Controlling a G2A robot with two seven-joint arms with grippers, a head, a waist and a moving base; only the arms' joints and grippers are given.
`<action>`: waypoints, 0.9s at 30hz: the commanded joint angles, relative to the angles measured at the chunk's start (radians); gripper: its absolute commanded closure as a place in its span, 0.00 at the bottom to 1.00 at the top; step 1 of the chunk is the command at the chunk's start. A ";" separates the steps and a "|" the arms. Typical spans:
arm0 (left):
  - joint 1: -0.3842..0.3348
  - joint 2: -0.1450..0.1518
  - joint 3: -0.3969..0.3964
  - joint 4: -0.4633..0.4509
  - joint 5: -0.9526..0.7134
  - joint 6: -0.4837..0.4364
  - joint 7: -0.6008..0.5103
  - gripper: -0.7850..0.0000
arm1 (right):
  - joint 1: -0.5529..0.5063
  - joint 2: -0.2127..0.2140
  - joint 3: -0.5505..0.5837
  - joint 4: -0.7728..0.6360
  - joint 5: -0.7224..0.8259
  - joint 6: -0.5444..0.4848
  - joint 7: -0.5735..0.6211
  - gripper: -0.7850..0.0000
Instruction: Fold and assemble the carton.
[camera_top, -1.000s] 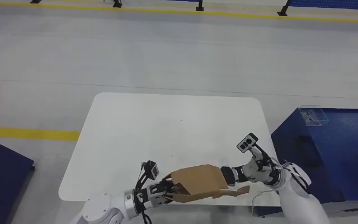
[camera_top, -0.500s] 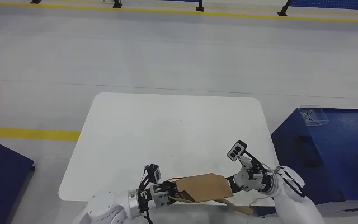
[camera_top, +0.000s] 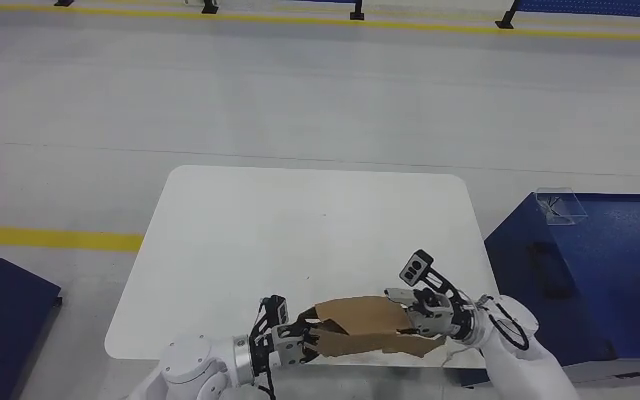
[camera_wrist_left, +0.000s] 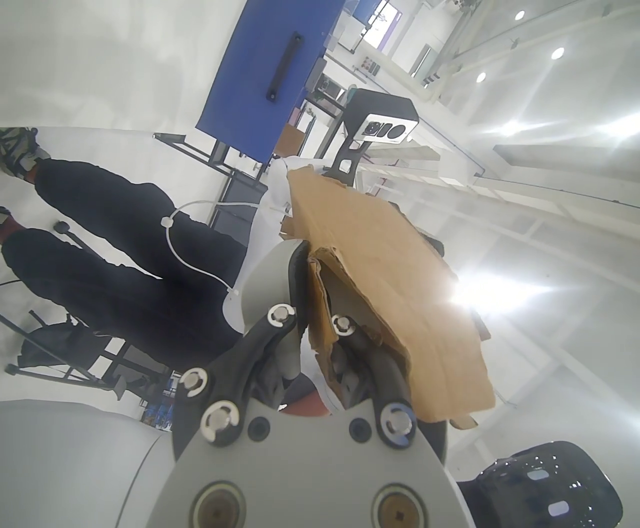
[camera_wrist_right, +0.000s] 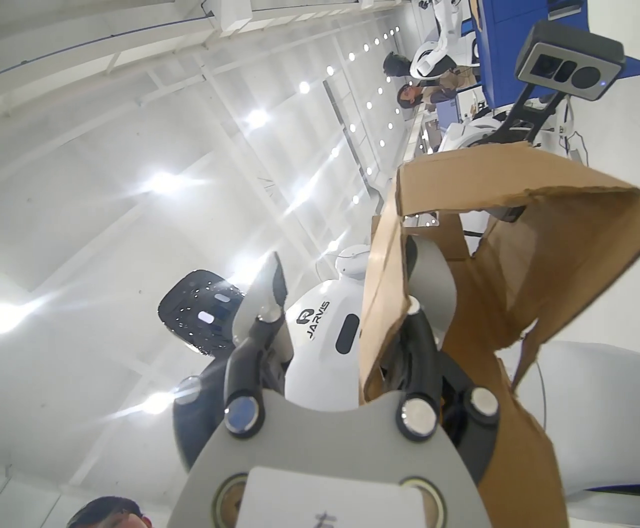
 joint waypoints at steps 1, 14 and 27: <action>-0.003 0.001 -0.002 0.003 0.006 0.011 0.011 1.00 | 0.004 0.001 -0.003 0.001 -0.016 -0.005 -0.001 1.00; 0.021 0.007 -0.058 -0.021 0.061 -0.048 0.113 0.00 | 0.009 -0.001 -0.003 0.024 0.049 0.005 -0.070 1.00; 0.021 0.007 -0.058 -0.021 0.061 -0.048 0.113 0.00 | -0.045 -0.004 0.046 -0.009 -0.019 -0.270 -0.152 1.00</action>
